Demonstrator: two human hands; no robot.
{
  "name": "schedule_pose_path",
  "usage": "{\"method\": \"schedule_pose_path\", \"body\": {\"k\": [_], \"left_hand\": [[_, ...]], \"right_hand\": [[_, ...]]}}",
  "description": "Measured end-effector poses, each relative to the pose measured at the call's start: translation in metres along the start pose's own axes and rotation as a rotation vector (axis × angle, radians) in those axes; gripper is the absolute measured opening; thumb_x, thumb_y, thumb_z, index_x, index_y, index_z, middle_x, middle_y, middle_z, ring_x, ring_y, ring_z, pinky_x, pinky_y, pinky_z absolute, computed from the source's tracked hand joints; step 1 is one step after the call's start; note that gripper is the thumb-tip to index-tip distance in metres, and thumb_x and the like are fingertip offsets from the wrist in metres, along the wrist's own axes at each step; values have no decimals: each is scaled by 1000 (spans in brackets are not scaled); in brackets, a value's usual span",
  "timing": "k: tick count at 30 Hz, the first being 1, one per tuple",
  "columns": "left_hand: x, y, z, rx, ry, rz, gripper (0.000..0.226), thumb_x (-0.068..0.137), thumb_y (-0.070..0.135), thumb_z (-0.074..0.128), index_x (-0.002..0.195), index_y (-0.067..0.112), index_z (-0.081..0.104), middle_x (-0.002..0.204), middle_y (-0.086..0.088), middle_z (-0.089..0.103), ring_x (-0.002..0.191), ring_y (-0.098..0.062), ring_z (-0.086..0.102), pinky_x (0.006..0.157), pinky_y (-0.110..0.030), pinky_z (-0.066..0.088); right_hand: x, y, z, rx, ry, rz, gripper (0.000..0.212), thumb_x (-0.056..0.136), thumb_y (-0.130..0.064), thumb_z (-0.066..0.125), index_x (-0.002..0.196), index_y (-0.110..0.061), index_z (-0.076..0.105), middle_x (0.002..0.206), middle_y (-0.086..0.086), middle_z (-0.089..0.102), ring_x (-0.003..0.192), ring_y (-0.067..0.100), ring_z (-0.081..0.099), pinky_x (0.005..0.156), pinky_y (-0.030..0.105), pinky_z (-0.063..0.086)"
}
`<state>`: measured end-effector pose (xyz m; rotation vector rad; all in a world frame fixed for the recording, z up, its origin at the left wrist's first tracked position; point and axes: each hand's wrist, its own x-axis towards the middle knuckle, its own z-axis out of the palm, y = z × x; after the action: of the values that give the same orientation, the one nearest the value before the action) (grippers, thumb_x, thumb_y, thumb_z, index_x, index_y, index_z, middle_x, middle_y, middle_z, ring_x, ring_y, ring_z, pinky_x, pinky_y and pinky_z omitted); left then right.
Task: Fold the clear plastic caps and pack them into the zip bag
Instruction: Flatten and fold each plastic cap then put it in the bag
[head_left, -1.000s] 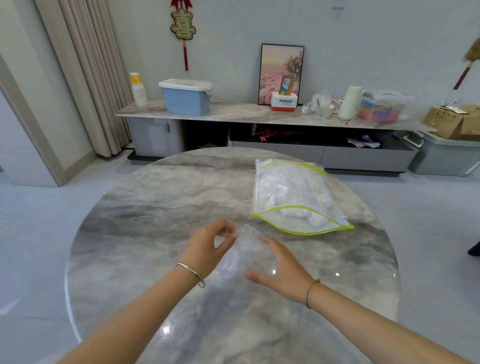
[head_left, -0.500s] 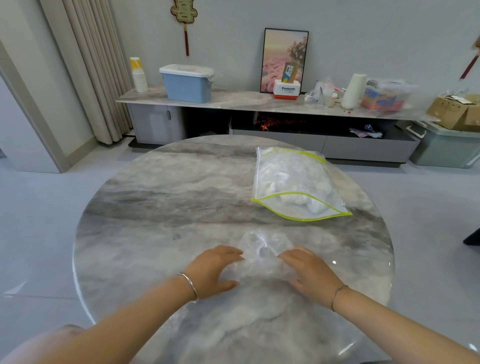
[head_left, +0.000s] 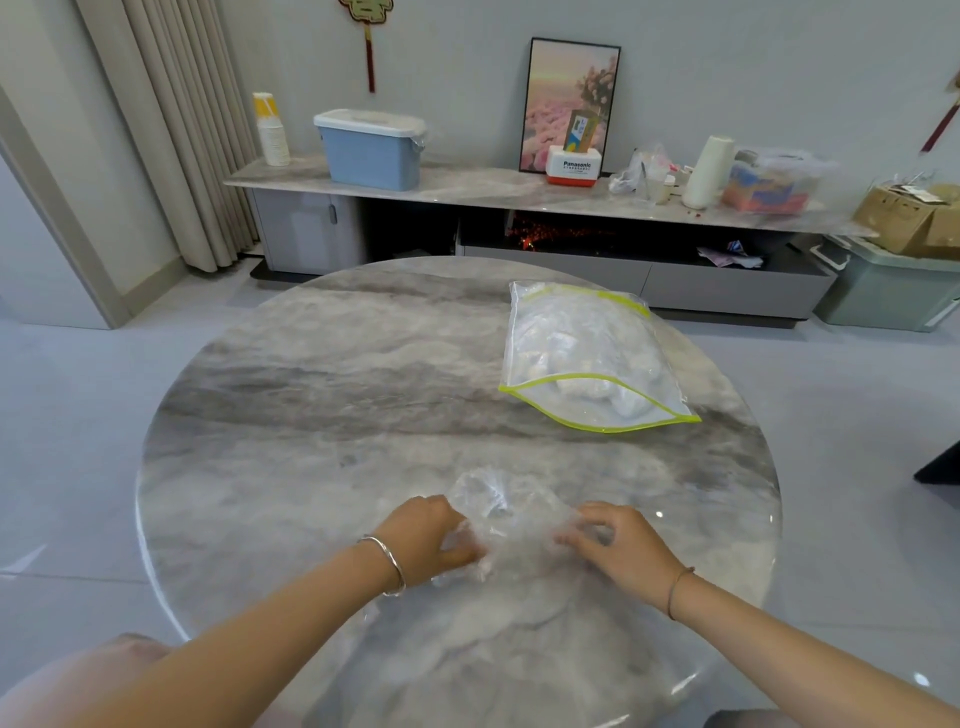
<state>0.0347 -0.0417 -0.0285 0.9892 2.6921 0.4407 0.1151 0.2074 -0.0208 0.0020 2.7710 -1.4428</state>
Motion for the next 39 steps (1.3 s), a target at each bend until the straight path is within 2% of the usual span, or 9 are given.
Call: {"method": "schedule_pose_path", "body": {"k": [4,9,14,17,20,25,30,34,39], "left_hand": [[0,-5,-2,-133,-21,-72,22,81,46,66,93,28,70,80,12,62,71,-2,53,69,-18,41],[1,-6,-7,-228,26,-157,45,76,32,74,117,30,55,70,17,54,65,3,51,69,-17,43],[3,4,-12,-139,328,49,68,80,50,57,140,27,33,116,8,49,106,-13,51,89,-26,43],[8,14,-9,54,482,388,49,92,39,43,139,28,37,138,3,45,123,-15,43,103,-30,34],[12,17,14,322,362,443,45,99,35,24,143,31,31,146,1,41,130,-19,45,105,-34,38],[10,10,43,271,116,156,59,99,50,6,150,22,-2,141,5,48,122,-16,54,91,-35,50],[9,7,44,211,63,-2,62,96,57,4,150,25,1,139,5,49,122,-19,54,95,-36,46],[8,10,32,205,-32,42,96,65,76,-21,149,33,0,158,7,1,146,-22,3,115,-37,-6],[4,6,3,211,30,-1,96,63,58,-17,145,33,26,148,6,28,134,-13,26,111,-25,11]], "right_hand": [[5,1,1,126,53,180,32,90,-19,62,58,-16,65,55,-5,65,53,3,59,58,16,44],[11,5,2,45,105,279,42,91,-27,62,55,-10,46,40,-5,51,38,9,46,49,21,41],[19,-6,4,-186,165,263,31,85,-36,64,69,-18,45,50,-6,48,48,13,47,54,30,39],[17,-13,10,-431,222,127,26,87,-35,62,104,-22,48,93,-7,56,84,14,56,68,30,42],[17,-15,17,-515,250,-73,40,87,-28,59,123,-14,50,130,1,49,115,20,51,91,34,41],[14,-19,31,-734,158,-214,56,86,-42,31,128,-14,55,142,5,47,129,22,46,110,33,25],[8,-4,39,-748,-170,29,96,68,-70,-15,151,-26,4,158,-10,-6,145,9,-6,115,31,-7],[8,3,39,-786,-207,11,95,67,-71,-18,151,-28,-3,158,-11,-8,145,9,-9,114,31,-10],[12,-10,28,-683,-138,-207,75,84,-62,9,147,-25,25,156,-8,16,144,8,4,117,30,-5]]}}
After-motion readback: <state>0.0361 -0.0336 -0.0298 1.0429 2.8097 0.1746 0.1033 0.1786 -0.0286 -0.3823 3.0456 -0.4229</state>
